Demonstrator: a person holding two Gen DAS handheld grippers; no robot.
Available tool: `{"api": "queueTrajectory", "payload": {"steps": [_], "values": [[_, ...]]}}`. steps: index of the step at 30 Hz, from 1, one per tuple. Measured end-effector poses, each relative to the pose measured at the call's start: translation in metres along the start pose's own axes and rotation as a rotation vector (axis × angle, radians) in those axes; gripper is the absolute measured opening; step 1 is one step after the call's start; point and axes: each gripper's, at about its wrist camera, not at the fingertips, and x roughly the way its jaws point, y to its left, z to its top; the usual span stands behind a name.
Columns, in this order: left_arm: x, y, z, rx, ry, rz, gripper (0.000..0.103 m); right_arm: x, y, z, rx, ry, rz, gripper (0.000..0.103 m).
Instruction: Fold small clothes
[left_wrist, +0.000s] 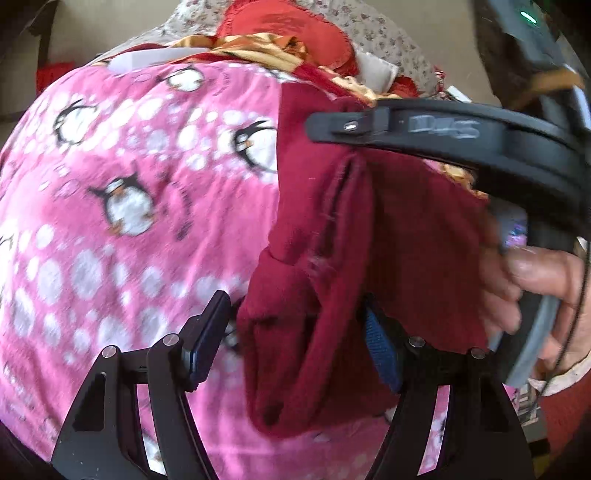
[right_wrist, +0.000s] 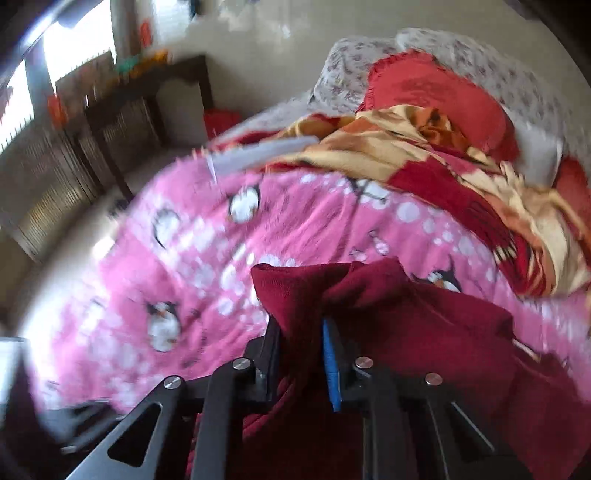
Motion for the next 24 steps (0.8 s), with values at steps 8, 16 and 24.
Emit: {"api": "queueTrajectory", "payload": {"steps": [8,16,24], "values": [[-0.01,-0.033,0.017,0.072,-0.054,-0.12,0.041,-0.042,-0.038,-0.012,0.141,-0.041,0.114,0.017],[-0.018,-0.065,0.015,0.175,-0.071,-0.117,0.038,-0.054,-0.047,-0.012,0.216,-0.028,0.163,0.077],[-0.019,-0.072,0.013,0.166,-0.046,-0.102,0.038,-0.02,-0.028,-0.015,0.144,0.043,0.065,0.029]]}}
